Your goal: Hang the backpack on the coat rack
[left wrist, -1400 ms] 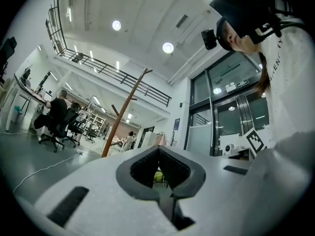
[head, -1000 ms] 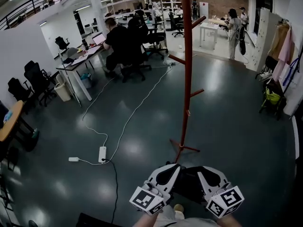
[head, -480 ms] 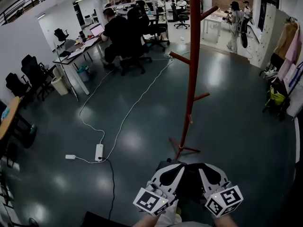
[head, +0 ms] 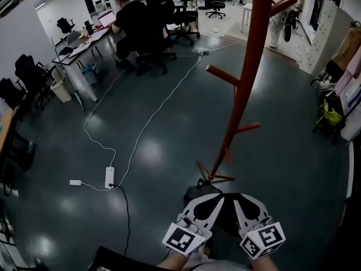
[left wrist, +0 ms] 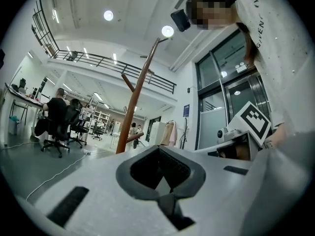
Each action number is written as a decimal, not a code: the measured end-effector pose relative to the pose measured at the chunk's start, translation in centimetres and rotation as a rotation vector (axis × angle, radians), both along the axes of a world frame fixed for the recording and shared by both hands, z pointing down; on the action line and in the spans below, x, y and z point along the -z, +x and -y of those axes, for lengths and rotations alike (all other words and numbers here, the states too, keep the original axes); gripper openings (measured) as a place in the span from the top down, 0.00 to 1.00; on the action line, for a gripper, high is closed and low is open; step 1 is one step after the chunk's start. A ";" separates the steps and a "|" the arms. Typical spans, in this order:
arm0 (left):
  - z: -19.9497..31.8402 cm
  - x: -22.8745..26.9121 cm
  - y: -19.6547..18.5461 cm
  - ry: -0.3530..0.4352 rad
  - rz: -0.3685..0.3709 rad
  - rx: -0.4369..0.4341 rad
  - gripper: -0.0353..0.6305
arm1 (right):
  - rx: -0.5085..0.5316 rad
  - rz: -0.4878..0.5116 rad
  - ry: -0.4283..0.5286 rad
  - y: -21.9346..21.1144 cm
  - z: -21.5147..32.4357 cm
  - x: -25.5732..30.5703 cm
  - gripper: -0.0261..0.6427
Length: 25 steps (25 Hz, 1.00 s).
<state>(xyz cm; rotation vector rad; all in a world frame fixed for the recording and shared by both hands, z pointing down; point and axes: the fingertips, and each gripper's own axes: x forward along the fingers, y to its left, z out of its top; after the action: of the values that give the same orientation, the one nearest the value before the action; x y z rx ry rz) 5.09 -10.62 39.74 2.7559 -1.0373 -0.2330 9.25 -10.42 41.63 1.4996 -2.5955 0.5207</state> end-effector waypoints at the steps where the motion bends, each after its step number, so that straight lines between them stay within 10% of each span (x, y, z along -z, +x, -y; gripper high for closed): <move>1: 1.0 0.0 0.1 -0.005 -0.003 -0.001 0.93 | -0.004 -0.002 -0.004 0.0 0.9 0.0 0.91; 25: 13.7 -7.2 2.0 -0.117 -0.071 0.168 0.93 | 0.084 -0.058 -0.065 1.4 15.3 -4.7 0.91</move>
<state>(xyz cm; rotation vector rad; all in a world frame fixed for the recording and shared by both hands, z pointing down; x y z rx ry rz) 7.12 -24.36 46.97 2.5401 -1.2240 -0.2823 10.65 -25.76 46.35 1.3584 -2.5588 0.5392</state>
